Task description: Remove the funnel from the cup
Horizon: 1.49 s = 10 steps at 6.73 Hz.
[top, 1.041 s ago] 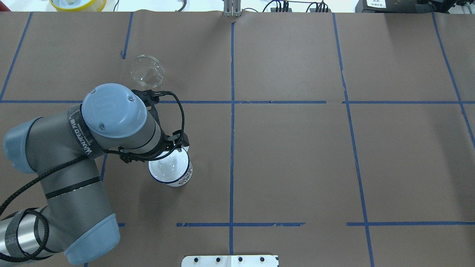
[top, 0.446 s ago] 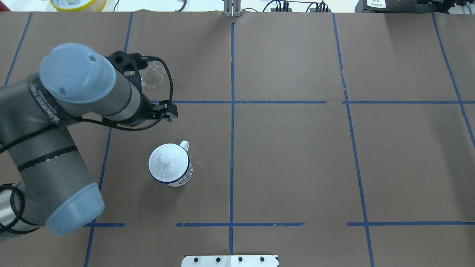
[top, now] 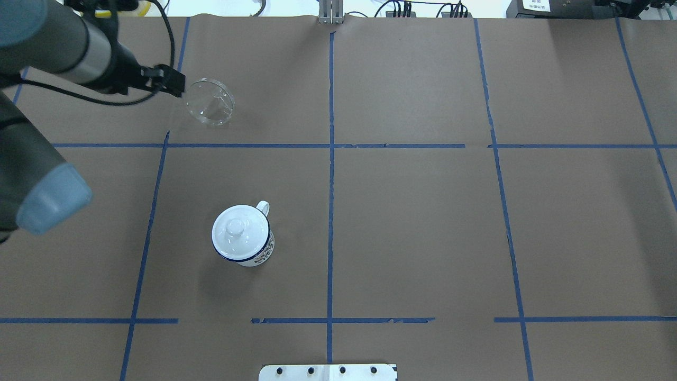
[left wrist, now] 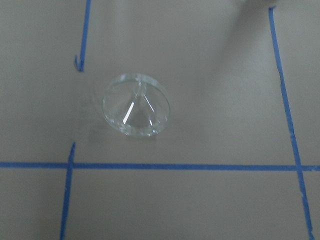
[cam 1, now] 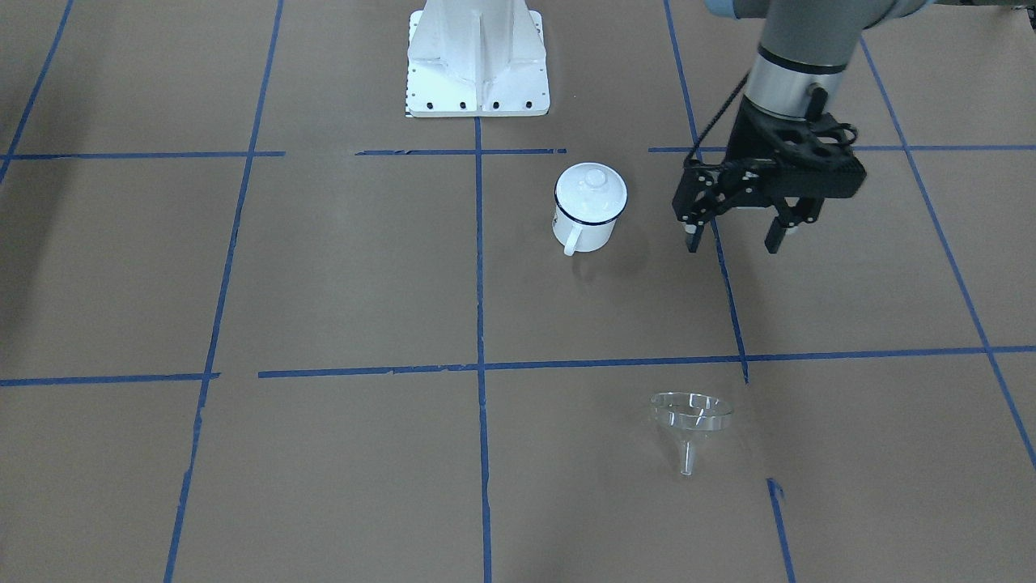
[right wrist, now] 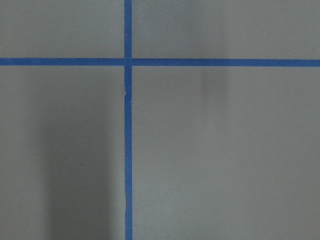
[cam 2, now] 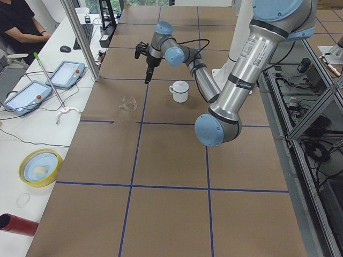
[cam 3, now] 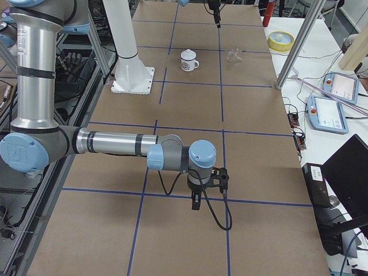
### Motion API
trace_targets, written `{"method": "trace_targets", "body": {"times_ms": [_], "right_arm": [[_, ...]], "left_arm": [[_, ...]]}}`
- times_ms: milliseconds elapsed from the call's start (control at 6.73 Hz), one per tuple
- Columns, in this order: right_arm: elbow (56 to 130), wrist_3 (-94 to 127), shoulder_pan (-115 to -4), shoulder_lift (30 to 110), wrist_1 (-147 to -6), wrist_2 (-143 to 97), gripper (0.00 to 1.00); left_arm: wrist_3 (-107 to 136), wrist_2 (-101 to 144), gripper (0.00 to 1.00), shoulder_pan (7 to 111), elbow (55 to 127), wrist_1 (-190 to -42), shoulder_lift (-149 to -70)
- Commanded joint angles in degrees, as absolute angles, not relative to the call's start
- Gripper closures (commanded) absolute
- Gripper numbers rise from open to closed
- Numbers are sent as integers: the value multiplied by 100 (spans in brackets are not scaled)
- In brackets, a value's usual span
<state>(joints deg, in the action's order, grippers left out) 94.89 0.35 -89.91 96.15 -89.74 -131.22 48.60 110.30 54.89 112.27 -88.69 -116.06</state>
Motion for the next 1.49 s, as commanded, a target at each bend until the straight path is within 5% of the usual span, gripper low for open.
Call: {"method": "trace_targets", "body": {"times_ms": [0, 892, 1338], "right_arm": [[9492, 35, -8991, 9615, -8974, -13122, 0], [9483, 35, -8991, 9615, -8974, -13122, 0], [9492, 35, -8991, 9615, -8974, -13122, 0]], "left_arm": [[2718, 12273, 0, 6972, 10218, -9026, -11418], [72, 13034, 0, 8701, 9835, -9017, -9136], [88, 13043, 0, 8946, 9704, -8983, -8860]]}}
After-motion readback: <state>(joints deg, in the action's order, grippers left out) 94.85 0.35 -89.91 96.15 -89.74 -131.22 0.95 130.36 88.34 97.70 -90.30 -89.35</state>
